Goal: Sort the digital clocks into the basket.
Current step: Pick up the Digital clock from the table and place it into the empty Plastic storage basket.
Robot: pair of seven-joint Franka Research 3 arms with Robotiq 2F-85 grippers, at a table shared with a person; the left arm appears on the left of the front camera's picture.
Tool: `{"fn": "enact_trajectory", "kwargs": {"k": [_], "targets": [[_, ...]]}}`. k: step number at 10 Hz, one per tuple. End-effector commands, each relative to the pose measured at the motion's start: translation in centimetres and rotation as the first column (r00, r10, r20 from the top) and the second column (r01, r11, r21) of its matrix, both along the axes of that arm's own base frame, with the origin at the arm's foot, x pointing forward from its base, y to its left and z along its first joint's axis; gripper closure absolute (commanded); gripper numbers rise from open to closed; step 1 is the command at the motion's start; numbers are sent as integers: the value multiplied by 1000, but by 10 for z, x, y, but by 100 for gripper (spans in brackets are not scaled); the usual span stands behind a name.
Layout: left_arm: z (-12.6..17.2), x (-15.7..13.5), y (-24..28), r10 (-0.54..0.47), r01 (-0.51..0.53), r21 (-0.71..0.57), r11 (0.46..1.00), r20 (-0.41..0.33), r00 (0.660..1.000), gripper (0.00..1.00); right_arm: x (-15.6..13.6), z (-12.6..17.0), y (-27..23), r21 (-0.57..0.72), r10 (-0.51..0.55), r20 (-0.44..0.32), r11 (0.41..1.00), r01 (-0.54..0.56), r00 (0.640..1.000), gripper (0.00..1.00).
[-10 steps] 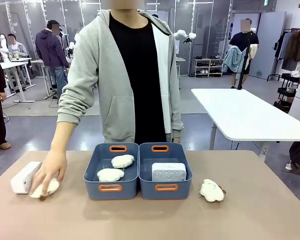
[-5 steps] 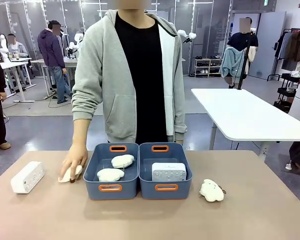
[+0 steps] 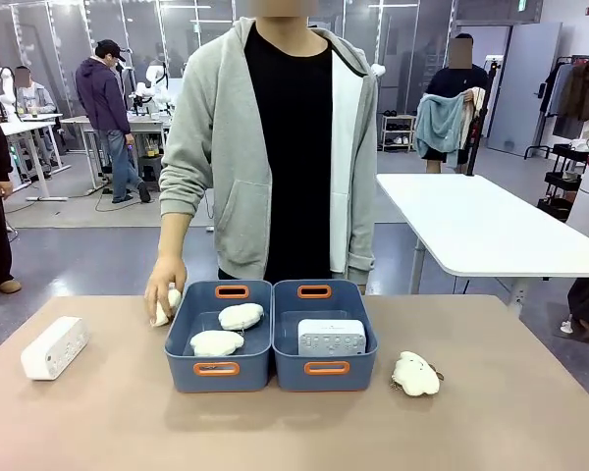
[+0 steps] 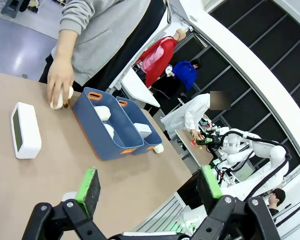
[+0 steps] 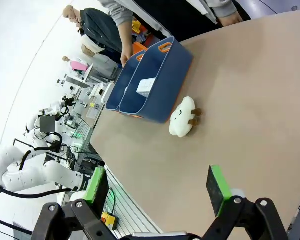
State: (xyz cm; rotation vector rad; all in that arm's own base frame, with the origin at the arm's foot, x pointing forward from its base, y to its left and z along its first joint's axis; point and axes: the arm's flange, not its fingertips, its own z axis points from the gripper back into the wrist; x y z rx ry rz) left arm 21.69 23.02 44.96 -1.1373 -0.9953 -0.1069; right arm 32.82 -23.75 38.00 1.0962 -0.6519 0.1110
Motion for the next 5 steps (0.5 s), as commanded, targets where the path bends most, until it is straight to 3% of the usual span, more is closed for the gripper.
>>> {"fn": "enact_trajectory", "kwargs": {"k": [1,5], "targets": [[2,2,2,-1,2,-7,1000,32,1000,0,-2,5,2,-13,4,-17,1000,-5,1000,0],[2,2,2,-1,2,-7,1000,32,1000,0,-2,5,2,-13,4,-17,1000,-5,1000,0]]}}
